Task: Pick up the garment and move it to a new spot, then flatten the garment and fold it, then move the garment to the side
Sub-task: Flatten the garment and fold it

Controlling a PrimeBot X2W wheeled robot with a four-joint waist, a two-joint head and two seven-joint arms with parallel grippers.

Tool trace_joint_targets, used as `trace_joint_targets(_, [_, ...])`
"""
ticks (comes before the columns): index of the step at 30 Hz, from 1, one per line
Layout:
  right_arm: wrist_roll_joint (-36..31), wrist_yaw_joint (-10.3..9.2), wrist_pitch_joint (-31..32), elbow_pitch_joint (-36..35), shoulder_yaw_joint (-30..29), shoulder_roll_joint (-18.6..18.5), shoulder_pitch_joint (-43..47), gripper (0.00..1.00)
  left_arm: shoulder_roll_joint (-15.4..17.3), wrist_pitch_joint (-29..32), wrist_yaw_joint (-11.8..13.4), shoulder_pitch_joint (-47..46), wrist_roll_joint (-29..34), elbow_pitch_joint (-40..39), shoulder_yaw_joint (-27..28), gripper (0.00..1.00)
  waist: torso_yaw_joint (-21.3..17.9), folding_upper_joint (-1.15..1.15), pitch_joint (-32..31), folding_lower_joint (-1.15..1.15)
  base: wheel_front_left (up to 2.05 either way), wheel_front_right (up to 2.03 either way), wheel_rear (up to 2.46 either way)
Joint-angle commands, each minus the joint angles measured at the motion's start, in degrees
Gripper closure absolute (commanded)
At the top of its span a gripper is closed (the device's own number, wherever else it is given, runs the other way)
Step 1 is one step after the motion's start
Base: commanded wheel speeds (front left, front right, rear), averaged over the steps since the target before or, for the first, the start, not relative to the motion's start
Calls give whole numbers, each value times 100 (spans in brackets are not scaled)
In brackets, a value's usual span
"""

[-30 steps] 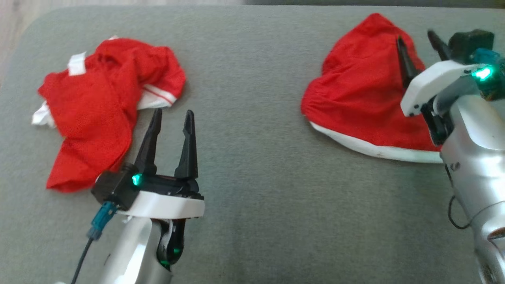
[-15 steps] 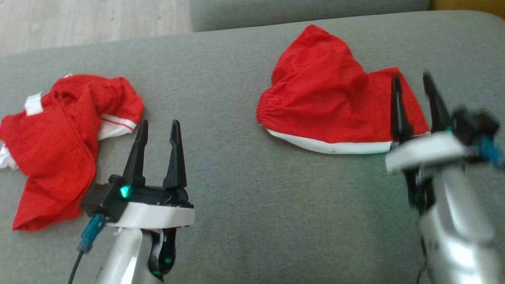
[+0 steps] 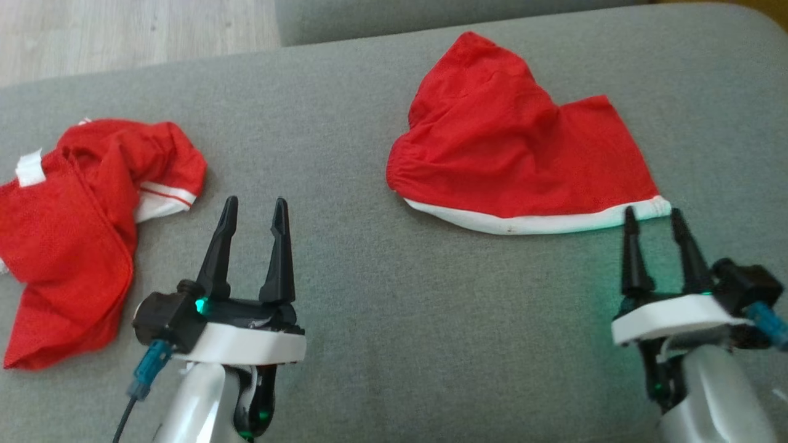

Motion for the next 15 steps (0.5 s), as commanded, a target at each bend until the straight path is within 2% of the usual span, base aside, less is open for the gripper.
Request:
trace_joint_targets(1, [-27,-4,-35,-19,4,-26,-304,0,25,-29,-21,-209,69,-176,151,0,34,0,69,1,0,0,0])
trace_joint_targets(15, [-1242,-4,437,2028,-1865,-25,-1614,0,25,-29,-99,-414,149,-84,79,0,270,0,447,1,0,0,0])
